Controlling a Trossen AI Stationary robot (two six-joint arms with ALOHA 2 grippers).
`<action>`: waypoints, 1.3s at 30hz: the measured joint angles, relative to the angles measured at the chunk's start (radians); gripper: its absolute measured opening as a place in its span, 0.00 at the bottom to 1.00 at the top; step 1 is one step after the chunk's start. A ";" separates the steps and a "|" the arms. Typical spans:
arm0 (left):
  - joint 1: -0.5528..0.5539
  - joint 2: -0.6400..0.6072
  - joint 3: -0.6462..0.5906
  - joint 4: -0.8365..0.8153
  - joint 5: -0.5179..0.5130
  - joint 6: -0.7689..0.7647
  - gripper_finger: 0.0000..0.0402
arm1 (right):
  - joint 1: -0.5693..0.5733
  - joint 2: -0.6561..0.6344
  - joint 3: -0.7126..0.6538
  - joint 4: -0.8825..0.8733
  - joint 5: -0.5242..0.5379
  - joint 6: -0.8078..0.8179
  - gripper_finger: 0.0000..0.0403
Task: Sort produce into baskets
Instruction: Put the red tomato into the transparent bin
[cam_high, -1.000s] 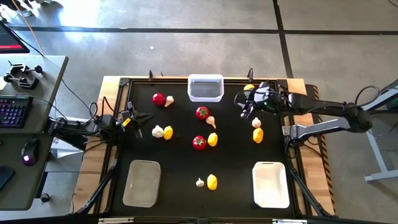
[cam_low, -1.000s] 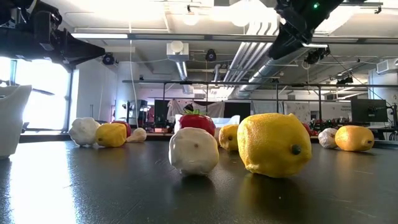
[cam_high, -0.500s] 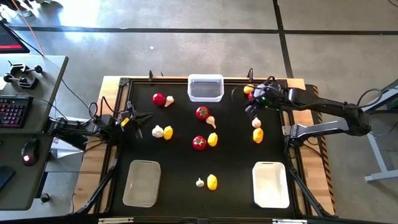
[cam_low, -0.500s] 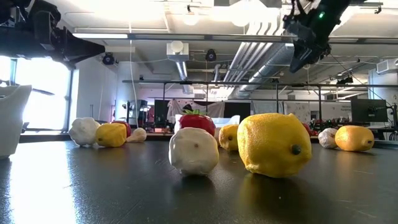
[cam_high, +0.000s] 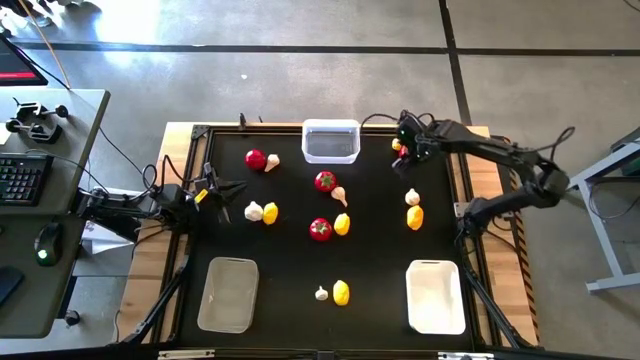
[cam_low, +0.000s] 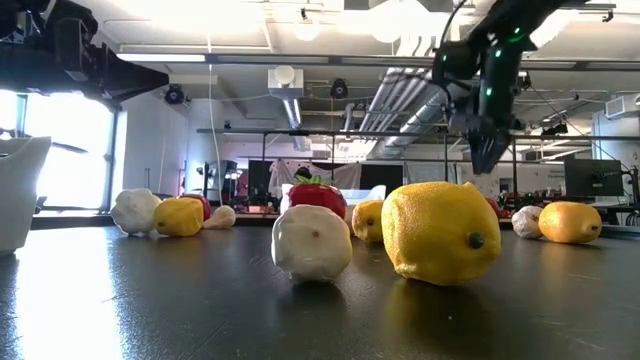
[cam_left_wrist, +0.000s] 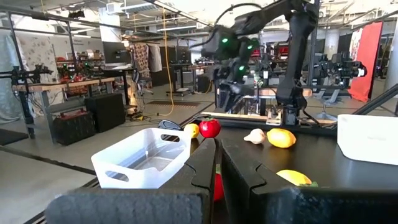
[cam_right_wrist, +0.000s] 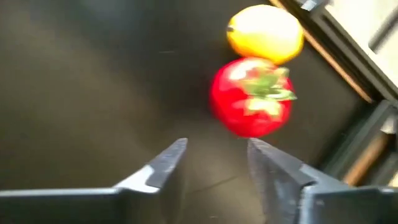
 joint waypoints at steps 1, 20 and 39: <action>0.000 0.000 0.000 0.000 0.000 0.000 0.02 | -0.012 0.013 0.004 0.000 0.002 0.001 0.50; 0.000 0.000 0.000 0.000 0.000 0.002 0.02 | -0.225 0.187 0.015 0.116 -0.034 -0.111 0.85; 0.000 0.000 0.000 -0.001 0.000 0.000 0.02 | -0.253 0.252 0.016 0.119 -0.115 -0.183 0.72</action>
